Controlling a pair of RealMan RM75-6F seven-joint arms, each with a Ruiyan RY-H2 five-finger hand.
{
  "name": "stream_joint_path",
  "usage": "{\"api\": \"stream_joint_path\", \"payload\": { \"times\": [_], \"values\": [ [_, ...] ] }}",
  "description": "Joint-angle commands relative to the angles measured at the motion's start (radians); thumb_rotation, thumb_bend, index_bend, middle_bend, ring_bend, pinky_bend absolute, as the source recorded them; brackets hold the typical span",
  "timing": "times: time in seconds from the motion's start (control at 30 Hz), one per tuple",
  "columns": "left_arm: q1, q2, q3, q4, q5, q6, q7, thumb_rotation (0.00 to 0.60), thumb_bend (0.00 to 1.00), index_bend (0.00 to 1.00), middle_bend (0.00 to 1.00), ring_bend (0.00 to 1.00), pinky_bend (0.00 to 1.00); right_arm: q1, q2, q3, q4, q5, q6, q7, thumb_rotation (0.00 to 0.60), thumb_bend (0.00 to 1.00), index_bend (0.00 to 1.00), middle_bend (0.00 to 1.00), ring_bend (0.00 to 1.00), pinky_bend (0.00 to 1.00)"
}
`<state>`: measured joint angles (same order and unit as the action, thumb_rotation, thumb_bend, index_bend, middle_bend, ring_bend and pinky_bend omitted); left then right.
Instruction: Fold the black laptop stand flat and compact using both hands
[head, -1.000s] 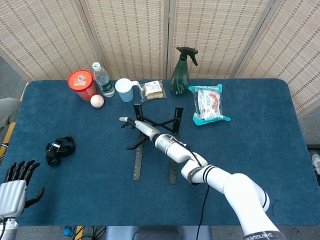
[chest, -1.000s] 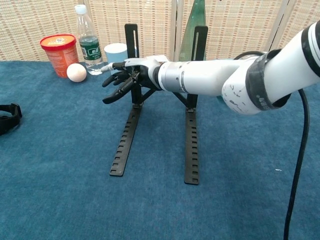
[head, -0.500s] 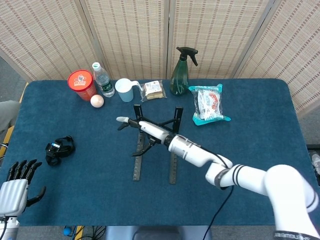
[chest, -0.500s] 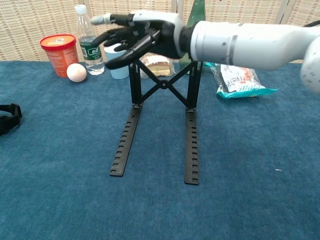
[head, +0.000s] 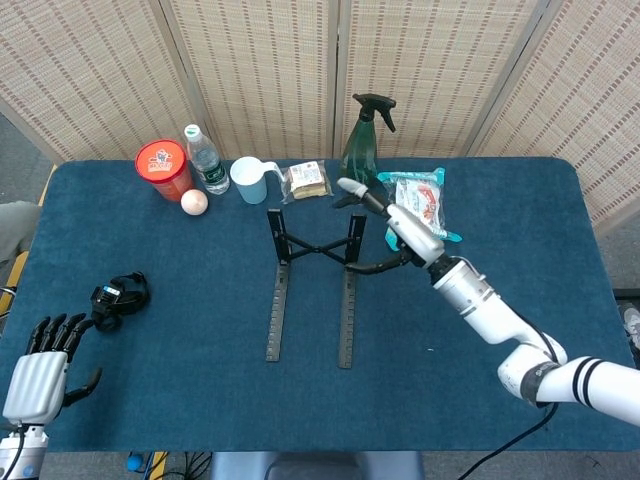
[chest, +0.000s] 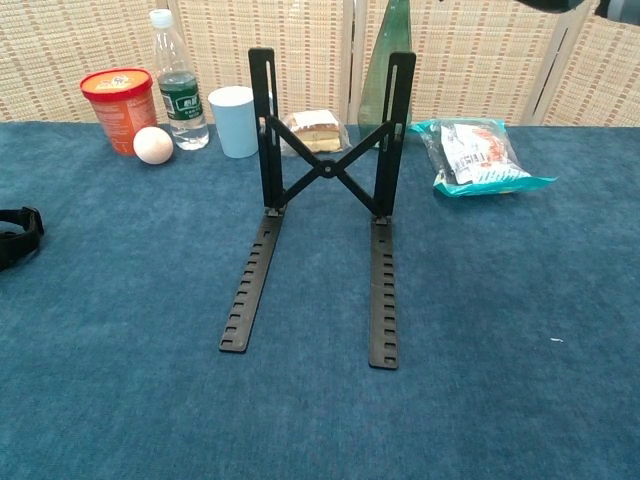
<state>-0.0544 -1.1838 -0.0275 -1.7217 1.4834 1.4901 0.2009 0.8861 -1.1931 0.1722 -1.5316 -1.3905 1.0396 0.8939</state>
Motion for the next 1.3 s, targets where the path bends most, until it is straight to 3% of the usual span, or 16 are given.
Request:
{"api": "stream_joint_path", "payload": {
  "times": [0.03, 0.33, 0.63, 0.87, 1.3],
  "values": [
    [-0.003, -0.001, -0.002, 0.000, 0.001, -0.002, 0.003, 0.600, 0.27, 0.15, 0.12, 0.06, 0.00, -0.020, 0.003, 0.014, 0.033, 0.050, -0.049, -0.007, 0.363, 0.00, 0.06, 0.26, 0.08, 0.09],
    [-0.015, -0.004, -0.008, -0.010, 0.006, -0.005, 0.016, 0.600, 0.27, 0.15, 0.12, 0.06, 0.00, 0.008, -0.069, 0.033, 0.167, 0.058, -0.190, 0.093, 0.363, 0.00, 0.06, 0.26, 0.08, 0.09],
    [-0.028, -0.001, -0.010, -0.019, 0.011, -0.014, 0.027, 0.600, 0.27, 0.15, 0.12, 0.06, 0.00, 0.039, -0.117, 0.009, 0.225, -0.069, -0.248, 0.278, 0.369, 0.00, 0.06, 0.26, 0.08, 0.09],
    [-0.034, 0.006, -0.011, -0.021, 0.015, -0.014, 0.026, 0.600, 0.27, 0.15, 0.12, 0.06, 0.00, 0.010, -0.051, -0.067, 0.146, -0.232, -0.148, 0.432, 0.378, 0.00, 0.06, 0.26, 0.08, 0.09],
    [-0.083, 0.032, -0.061, 0.002, 0.009, -0.035, -0.022, 0.600, 0.27, 0.15, 0.12, 0.06, 0.00, -0.087, 0.171, -0.239, -0.054, -0.440, 0.088, 0.548, 0.379, 0.00, 0.06, 0.25, 0.08, 0.09]
  ]
}}
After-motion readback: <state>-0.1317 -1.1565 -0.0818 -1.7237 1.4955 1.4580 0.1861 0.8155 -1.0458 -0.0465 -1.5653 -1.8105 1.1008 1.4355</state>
